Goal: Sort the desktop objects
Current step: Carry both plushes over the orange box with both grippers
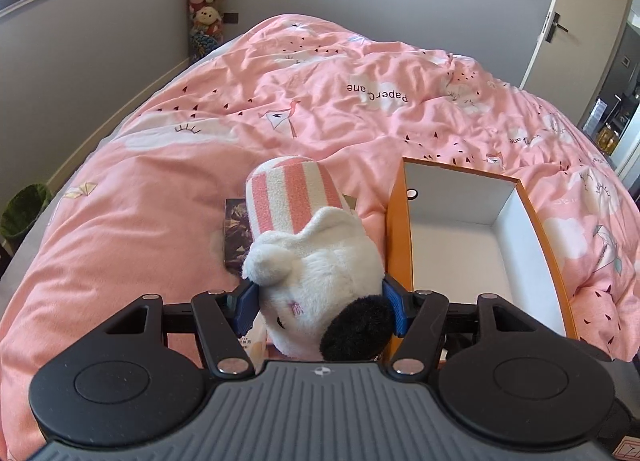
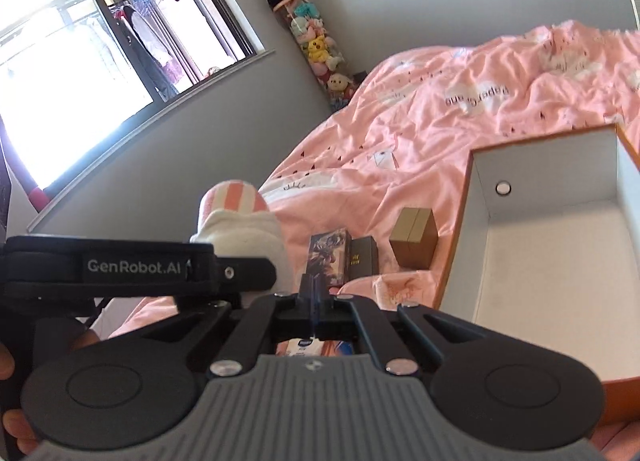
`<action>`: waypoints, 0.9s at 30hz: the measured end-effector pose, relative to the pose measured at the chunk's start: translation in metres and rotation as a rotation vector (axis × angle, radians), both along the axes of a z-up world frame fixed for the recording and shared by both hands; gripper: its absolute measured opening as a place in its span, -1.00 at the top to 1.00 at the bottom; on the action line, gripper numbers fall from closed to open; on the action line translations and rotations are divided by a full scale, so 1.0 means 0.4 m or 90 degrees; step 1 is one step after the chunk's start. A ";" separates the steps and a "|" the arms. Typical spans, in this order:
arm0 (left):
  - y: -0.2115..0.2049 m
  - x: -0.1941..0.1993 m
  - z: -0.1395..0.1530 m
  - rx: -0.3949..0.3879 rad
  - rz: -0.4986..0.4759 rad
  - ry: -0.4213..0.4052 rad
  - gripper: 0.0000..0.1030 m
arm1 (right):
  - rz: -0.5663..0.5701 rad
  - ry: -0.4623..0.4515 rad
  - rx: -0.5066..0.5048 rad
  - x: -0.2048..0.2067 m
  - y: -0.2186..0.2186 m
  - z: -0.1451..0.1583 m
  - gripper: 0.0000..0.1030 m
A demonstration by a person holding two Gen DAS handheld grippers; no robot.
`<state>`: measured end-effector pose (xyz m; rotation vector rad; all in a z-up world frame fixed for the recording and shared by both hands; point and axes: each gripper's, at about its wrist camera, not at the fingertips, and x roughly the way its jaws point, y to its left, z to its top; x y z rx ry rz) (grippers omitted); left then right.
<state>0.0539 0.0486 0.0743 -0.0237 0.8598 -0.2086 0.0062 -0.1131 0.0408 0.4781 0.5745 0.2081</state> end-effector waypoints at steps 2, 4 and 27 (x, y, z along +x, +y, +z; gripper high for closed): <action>-0.006 -0.001 -0.002 0.012 -0.004 -0.001 -0.39 | 0.003 0.022 0.018 0.000 -0.012 -0.016 0.97; -0.003 -0.004 -0.008 0.021 -0.004 0.005 -0.39 | 0.012 0.045 0.037 -0.002 -0.016 -0.036 0.92; 0.168 -0.019 -0.136 -0.013 0.053 0.104 -0.39 | -0.036 0.292 -0.060 0.049 0.049 -0.201 0.18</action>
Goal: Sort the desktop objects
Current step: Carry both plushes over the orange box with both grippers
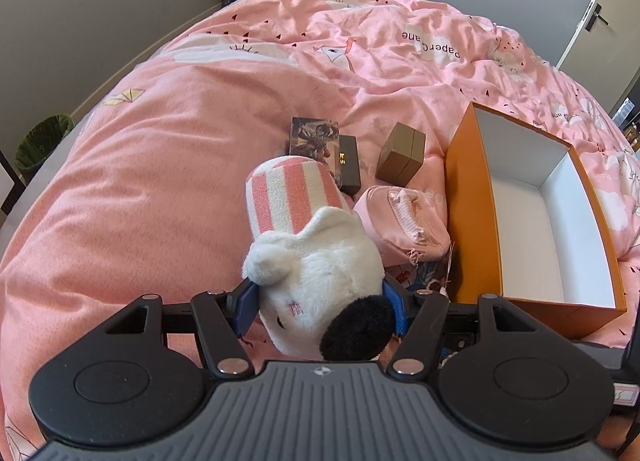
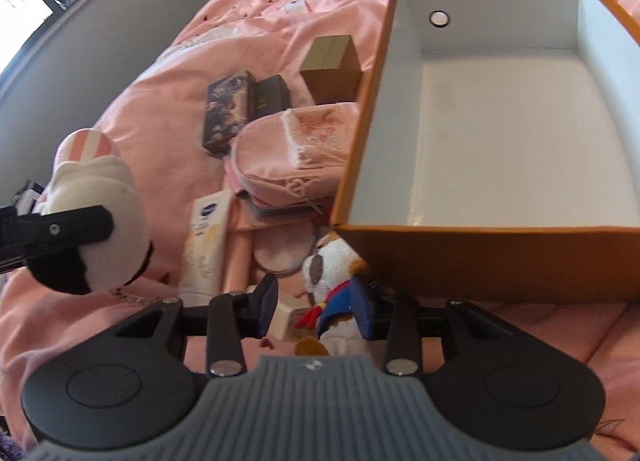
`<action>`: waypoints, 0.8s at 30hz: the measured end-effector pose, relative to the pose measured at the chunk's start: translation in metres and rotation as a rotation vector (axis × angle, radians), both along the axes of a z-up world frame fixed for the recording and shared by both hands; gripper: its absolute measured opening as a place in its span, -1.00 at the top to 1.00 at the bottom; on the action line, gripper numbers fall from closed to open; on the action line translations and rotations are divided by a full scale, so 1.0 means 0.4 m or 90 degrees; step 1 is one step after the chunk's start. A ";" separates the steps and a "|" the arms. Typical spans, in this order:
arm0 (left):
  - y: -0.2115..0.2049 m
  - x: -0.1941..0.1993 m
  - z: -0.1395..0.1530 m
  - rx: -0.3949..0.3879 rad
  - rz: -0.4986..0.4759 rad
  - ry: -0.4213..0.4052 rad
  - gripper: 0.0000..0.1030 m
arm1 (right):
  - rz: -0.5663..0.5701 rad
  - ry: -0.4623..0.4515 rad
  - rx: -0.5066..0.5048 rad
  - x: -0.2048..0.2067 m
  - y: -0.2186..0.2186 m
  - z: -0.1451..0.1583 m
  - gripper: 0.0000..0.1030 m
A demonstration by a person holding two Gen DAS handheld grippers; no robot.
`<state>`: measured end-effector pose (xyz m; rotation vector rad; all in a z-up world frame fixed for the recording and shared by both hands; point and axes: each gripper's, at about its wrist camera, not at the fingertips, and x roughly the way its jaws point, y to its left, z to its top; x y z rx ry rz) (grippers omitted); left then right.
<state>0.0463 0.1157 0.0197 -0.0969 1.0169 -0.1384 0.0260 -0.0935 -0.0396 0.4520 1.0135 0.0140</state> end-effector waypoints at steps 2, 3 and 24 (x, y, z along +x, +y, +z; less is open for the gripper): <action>0.001 -0.001 -0.009 -0.002 -0.003 0.008 -0.39 | -0.006 -0.001 -0.017 -0.004 -0.003 0.007 0.06; 0.000 -0.001 -0.012 -0.003 -0.006 0.011 -0.39 | -0.013 -0.001 -0.045 -0.006 -0.003 0.014 -0.03; -0.058 -0.024 -0.017 0.000 -0.049 0.025 -0.39 | 0.021 0.063 0.058 0.008 -0.036 -0.076 0.23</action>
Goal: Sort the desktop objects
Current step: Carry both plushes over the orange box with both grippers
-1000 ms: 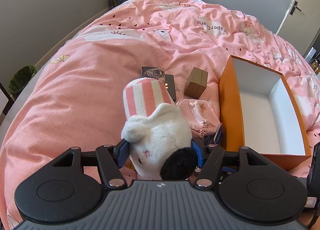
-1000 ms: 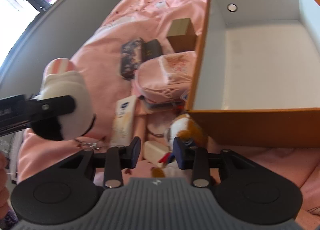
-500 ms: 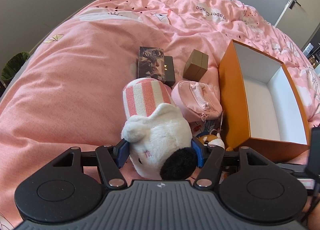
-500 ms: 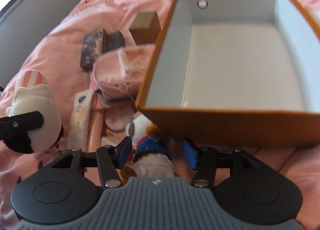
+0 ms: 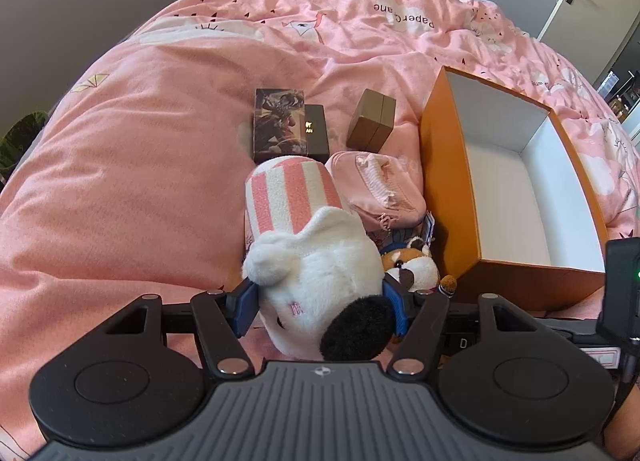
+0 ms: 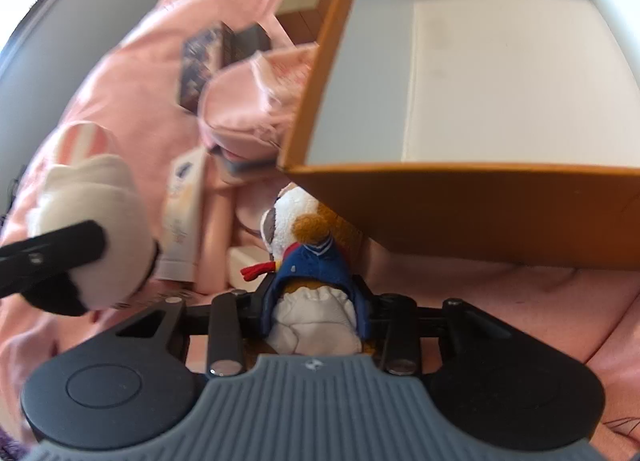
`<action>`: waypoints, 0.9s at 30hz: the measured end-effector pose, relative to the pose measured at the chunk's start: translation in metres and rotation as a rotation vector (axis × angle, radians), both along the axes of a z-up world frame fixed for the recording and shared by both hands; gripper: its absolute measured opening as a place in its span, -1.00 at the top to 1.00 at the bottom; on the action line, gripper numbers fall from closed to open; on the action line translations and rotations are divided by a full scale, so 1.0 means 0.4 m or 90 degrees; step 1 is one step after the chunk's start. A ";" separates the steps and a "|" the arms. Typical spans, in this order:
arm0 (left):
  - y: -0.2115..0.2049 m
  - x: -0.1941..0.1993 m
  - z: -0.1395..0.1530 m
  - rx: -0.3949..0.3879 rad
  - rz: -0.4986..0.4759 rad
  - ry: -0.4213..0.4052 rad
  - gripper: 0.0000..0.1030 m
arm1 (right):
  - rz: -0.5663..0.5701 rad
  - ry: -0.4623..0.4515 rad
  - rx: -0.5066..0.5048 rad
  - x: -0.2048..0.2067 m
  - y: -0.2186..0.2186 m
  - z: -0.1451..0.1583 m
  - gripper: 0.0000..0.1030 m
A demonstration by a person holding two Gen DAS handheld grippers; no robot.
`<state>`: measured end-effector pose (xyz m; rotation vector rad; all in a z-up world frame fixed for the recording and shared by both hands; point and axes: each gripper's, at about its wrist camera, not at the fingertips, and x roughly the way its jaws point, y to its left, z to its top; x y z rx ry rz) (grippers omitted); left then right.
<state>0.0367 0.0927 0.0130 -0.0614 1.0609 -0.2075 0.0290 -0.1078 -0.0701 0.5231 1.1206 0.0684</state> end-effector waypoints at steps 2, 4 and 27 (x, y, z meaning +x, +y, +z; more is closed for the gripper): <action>-0.006 -0.004 0.013 0.001 -0.004 -0.009 -0.39 | 0.000 -0.027 0.000 -0.014 -0.002 0.025 0.24; -0.015 -0.010 0.029 0.006 -0.007 -0.022 -0.39 | 0.000 -0.059 0.008 -0.030 -0.005 0.056 0.24; -0.275 0.062 0.166 -0.047 -0.155 -0.149 -0.39 | -0.125 -0.311 -0.018 -0.120 -0.206 0.308 0.25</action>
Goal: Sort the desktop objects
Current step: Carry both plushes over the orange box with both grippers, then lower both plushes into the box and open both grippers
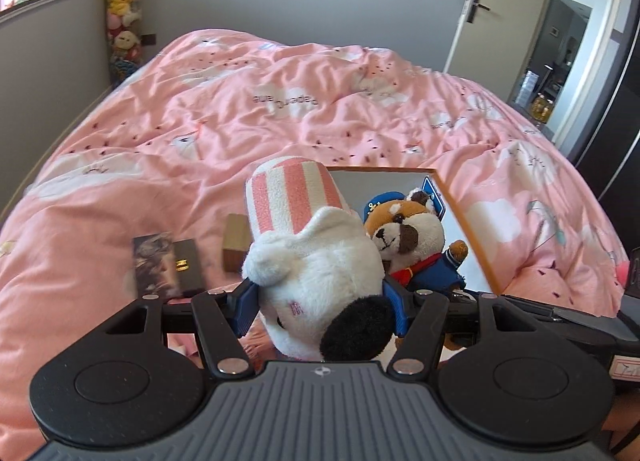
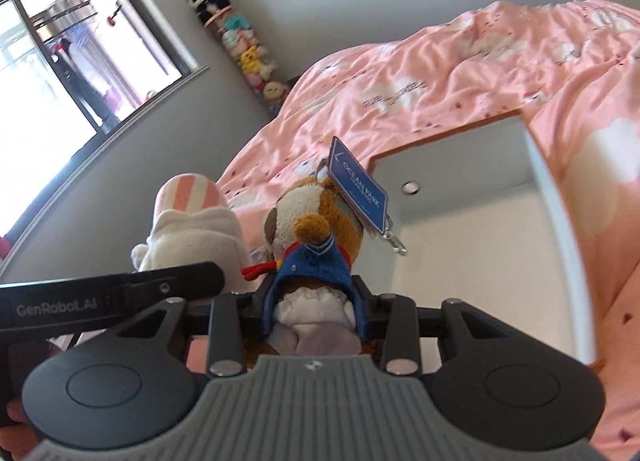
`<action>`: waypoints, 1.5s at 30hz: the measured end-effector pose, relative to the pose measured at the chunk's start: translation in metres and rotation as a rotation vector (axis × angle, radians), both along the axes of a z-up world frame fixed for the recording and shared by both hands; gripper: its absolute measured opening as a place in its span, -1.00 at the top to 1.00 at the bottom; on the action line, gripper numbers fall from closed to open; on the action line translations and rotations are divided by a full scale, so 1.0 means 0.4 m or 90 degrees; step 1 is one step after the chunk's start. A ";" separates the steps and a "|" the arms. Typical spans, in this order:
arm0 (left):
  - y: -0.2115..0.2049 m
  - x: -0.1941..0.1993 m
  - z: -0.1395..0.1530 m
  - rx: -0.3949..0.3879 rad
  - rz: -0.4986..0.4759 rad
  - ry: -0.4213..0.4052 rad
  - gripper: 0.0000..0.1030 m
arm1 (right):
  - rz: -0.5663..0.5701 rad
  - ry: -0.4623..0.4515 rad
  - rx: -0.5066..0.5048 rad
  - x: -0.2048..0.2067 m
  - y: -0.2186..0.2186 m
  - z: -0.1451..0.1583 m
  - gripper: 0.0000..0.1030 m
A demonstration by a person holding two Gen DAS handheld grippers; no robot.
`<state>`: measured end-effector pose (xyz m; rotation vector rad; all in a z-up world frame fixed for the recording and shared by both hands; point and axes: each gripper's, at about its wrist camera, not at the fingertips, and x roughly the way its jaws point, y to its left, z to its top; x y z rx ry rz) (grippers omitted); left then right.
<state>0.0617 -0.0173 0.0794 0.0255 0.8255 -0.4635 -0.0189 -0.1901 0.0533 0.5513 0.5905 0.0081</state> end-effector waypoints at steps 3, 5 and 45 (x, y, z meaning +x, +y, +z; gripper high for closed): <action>-0.043 0.034 -0.026 -0.007 -0.023 0.022 -0.38 | -0.035 0.018 0.003 0.013 -0.058 -0.020 0.25; -0.076 0.053 -0.051 0.004 -0.035 0.043 -0.38 | -0.044 0.035 0.007 0.030 -0.090 -0.042 0.25; -0.211 0.138 -0.254 0.173 -0.137 0.252 -0.46 | 0.160 0.259 -0.146 0.113 -0.106 -0.211 0.09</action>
